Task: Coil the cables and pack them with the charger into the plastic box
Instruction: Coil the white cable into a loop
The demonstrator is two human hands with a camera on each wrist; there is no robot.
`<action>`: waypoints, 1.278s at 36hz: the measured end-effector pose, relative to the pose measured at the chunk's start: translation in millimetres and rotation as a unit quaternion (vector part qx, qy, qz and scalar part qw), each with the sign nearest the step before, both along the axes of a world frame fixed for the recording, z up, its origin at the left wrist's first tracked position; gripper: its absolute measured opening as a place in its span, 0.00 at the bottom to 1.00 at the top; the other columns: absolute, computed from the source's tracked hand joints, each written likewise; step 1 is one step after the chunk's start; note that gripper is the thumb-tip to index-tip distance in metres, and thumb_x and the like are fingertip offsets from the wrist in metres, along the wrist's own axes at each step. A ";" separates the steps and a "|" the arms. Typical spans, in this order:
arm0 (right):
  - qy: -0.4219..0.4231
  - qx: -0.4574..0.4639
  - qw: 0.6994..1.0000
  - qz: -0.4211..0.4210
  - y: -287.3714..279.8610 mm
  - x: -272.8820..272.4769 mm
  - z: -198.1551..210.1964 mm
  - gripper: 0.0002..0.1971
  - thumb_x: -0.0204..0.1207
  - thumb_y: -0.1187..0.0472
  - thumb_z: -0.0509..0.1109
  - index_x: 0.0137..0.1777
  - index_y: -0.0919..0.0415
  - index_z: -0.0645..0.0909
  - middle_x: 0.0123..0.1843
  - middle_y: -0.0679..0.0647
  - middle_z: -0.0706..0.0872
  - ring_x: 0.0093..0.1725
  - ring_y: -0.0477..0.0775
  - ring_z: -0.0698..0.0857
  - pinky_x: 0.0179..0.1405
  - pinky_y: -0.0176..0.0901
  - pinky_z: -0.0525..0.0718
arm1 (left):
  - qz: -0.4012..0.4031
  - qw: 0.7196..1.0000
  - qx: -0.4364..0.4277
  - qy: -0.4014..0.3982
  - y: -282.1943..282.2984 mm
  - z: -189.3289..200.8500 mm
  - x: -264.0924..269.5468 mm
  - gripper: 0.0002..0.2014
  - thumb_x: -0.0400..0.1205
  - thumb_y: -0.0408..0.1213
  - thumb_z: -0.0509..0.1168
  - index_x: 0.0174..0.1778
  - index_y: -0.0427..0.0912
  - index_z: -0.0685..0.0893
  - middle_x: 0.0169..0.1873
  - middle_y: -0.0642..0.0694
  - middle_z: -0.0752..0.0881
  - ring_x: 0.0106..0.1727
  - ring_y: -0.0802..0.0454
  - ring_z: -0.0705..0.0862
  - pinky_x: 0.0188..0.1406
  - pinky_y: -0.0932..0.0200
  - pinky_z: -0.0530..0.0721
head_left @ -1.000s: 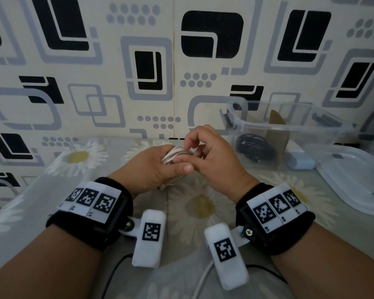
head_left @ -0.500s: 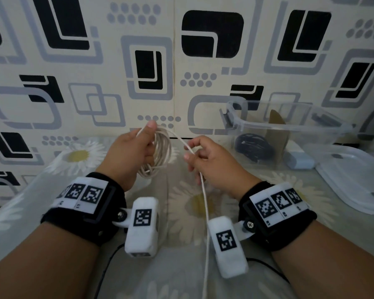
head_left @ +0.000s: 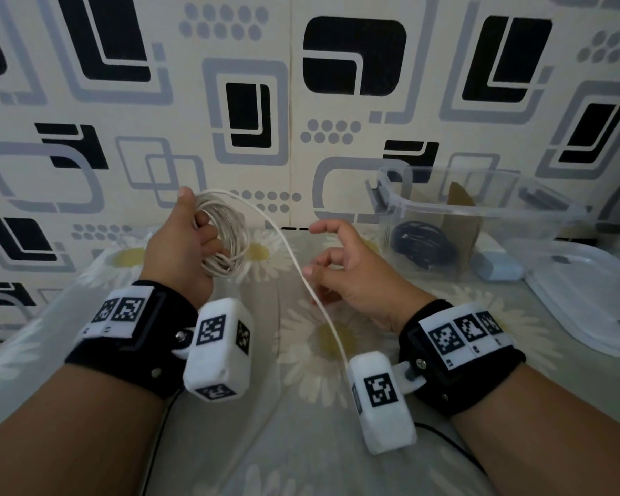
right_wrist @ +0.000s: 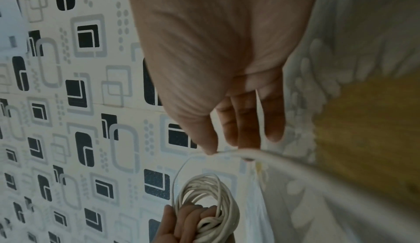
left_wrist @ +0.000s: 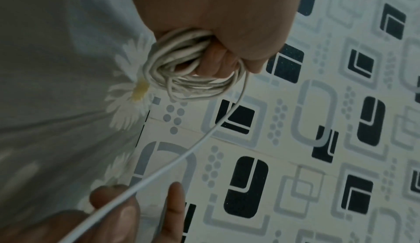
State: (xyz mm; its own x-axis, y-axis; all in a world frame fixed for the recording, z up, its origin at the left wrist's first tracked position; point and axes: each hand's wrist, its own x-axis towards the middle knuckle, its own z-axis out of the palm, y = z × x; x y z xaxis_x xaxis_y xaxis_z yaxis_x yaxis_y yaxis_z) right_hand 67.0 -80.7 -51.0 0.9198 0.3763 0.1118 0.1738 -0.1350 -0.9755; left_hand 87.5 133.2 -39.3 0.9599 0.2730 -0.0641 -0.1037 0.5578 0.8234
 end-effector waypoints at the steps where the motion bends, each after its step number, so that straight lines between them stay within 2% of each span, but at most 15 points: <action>1: -0.014 -0.001 1.000 0.001 -0.3 -0.8 1.0 0.23 0.78 0.66 0.72 0.67 0.46 0.70 0.42 0.58 0.84 0.39 0.59 0.88 0.50 0.60 0.89 | -0.007 1.000 -0.013 0.002 1.2 -0.7 1.0 0.22 0.85 0.57 0.59 0.29 0.49 0.65 0.16 0.56 0.61 0.16 0.59 0.57 0.14 0.67 0.59; 3: -0.025 -0.009 0.999 0.018 -0.4 -2.7 2.7 0.24 0.77 0.64 0.73 0.68 0.44 0.70 0.44 0.57 0.84 0.41 0.60 0.89 0.54 0.62 0.88 | -0.016 0.999 -0.032 0.005 2.9 -2.0 2.8 0.22 0.85 0.57 0.59 0.29 0.50 0.65 0.16 0.55 0.60 0.17 0.59 0.56 0.14 0.67 0.59; 9: -0.073 -0.078 0.994 0.035 4.7 -6.2 1.3 0.26 0.77 0.61 0.73 0.71 0.43 0.69 0.54 0.58 0.83 0.42 0.51 0.89 0.53 0.48 0.87 | -0.066 0.998 -0.010 0.004 -2.5 0.6 -1.2 0.23 0.86 0.58 0.56 0.30 0.49 0.65 0.16 0.55 0.59 0.16 0.59 0.56 0.20 0.66 0.59; 13: -0.080 -0.086 0.993 -0.024 4.3 -1.3 1.8 0.29 0.76 0.50 0.73 0.74 0.41 0.65 0.58 0.52 0.82 0.55 0.53 0.86 0.58 0.54 0.87 | -0.152 0.988 0.018 -0.002 -10.0 3.5 -5.9 0.23 0.84 0.59 0.56 0.29 0.48 0.68 0.16 0.55 0.60 0.15 0.59 0.58 0.29 0.63 0.60; 16: -0.075 -0.077 0.994 -0.030 5.3 -1.6 3.4 0.31 0.76 0.41 0.65 0.78 0.43 0.62 0.63 0.49 0.79 0.61 0.48 0.83 0.64 0.53 0.83 | -0.227 0.973 0.039 -0.021 -19.8 4.9 -12.9 0.23 0.84 0.59 0.54 0.30 0.47 0.68 0.15 0.56 0.61 0.14 0.60 0.59 0.28 0.64 0.66; 19: -0.058 -0.047 0.997 -0.025 8.0 -4.3 3.9 0.30 0.79 0.38 0.56 0.79 0.46 0.62 0.69 0.48 0.79 0.61 0.44 0.84 0.64 0.48 0.83 | -0.276 0.959 0.025 -0.056 -29.4 7.6 -20.8 0.22 0.82 0.59 0.53 0.30 0.46 0.67 0.14 0.56 0.61 0.13 0.60 0.59 0.23 0.65 0.71; 24: -0.025 -0.011 1.000 -0.014 15.4 -12.8 2.2 0.29 0.75 0.35 0.57 0.66 0.54 0.77 0.58 0.58 0.88 0.55 0.55 0.88 0.60 0.56 0.86 | -0.328 0.938 -0.034 -0.105 -36.7 9.4 -26.2 0.26 0.85 0.59 0.48 0.26 0.46 0.71 0.19 0.55 0.52 0.19 0.56 0.51 0.25 0.64 0.73; 26: -0.028 -0.006 0.999 -0.015 18.6 -14.7 2.3 0.30 0.75 0.34 0.56 0.63 0.58 0.77 0.50 0.64 0.89 0.43 0.60 0.89 0.46 0.51 0.88 | -0.338 0.932 -0.059 -0.115 -37.2 7.9 -25.0 0.27 0.85 0.60 0.47 0.27 0.46 0.72 0.19 0.55 0.53 0.19 0.57 0.51 0.27 0.65 0.74; 27: -0.036 -0.007 0.999 -0.014 19.2 -14.2 2.4 0.32 0.74 0.33 0.55 0.60 0.60 0.77 0.44 0.64 0.88 0.36 0.59 0.86 0.37 0.46 0.84 | -0.340 0.930 -0.070 -0.120 -37.3 7.1 -24.2 0.27 0.85 0.60 0.47 0.27 0.46 0.72 0.19 0.55 0.53 0.19 0.57 0.52 0.28 0.65 0.75; 29: -0.042 -0.001 0.999 -0.018 20.5 -12.1 3.0 0.30 0.73 0.33 0.56 0.55 0.62 0.76 0.33 0.56 0.80 0.29 0.50 0.78 0.31 0.38 0.76 | -0.336 0.929 -0.088 -0.126 -37.8 5.5 -22.8 0.26 0.83 0.61 0.49 0.27 0.47 0.72 0.19 0.55 0.54 0.19 0.57 0.53 0.28 0.65 0.76; 32: -0.023 0.038 0.999 -0.016 23.3 -9.7 1.2 0.29 0.72 0.37 0.61 0.58 0.63 0.75 0.36 0.57 0.71 0.27 0.46 0.67 0.23 0.35 0.68 | -0.328 0.930 -0.103 -0.132 -39.8 2.6 -21.9 0.24 0.81 0.61 0.51 0.27 0.47 0.72 0.19 0.55 0.54 0.19 0.57 0.54 0.28 0.65 0.77; 36: -0.011 0.072 0.997 -0.032 25.4 -8.0 -2.3 0.20 0.81 0.44 0.62 0.58 0.63 0.74 0.39 0.59 0.72 0.27 0.47 0.66 0.21 0.35 0.65 | -0.335 0.926 -0.108 -0.138 -43.4 -3.2 -19.2 0.25 0.83 0.61 0.49 0.29 0.47 0.73 0.16 0.55 0.63 0.18 0.60 0.63 0.33 0.64 0.78; 41: -0.014 0.059 0.997 -0.058 25.2 -6.2 -4.5 0.11 0.86 0.50 0.58 0.57 0.57 0.73 0.35 0.51 0.75 0.28 0.45 0.71 0.21 0.34 0.71 | -0.315 0.937 -0.085 -0.126 -49.5 -4.3 -20.1 0.26 0.83 0.61 0.48 0.28 0.47 0.73 0.25 0.52 0.70 0.25 0.57 0.70 0.40 0.62 0.76; 43: -0.026 0.031 0.996 -0.076 24.6 -5.0 -3.9 0.13 0.86 0.49 0.57 0.58 0.58 0.73 0.39 0.53 0.78 0.31 0.48 0.76 0.25 0.38 0.75 | -0.308 0.941 -0.063 -0.124 -50.8 -3.9 -21.1 0.25 0.84 0.60 0.48 0.31 0.45 0.73 0.28 0.50 0.72 0.29 0.55 0.72 0.43 0.60 0.78; 46: -0.060 -0.020 0.993 -0.102 22.8 -2.6 -2.3 0.16 0.86 0.47 0.55 0.59 0.59 0.72 0.45 0.54 0.82 0.42 0.53 0.82 0.40 0.48 0.82 | -0.292 0.950 -0.001 -0.112 -48.4 -2.7 -21.1 0.25 0.84 0.59 0.49 0.34 0.43 0.76 0.31 0.48 0.74 0.33 0.54 0.75 0.45 0.57 0.79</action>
State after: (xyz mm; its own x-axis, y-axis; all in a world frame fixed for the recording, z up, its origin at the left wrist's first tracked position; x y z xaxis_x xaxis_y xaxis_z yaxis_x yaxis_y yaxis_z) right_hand 64.4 -57.9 -53.3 0.9580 0.1907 0.2140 0.2537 -0.2172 -0.9426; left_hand 66.4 84.7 -42.0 0.9372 -0.3096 0.1606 0.0504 0.5758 0.8160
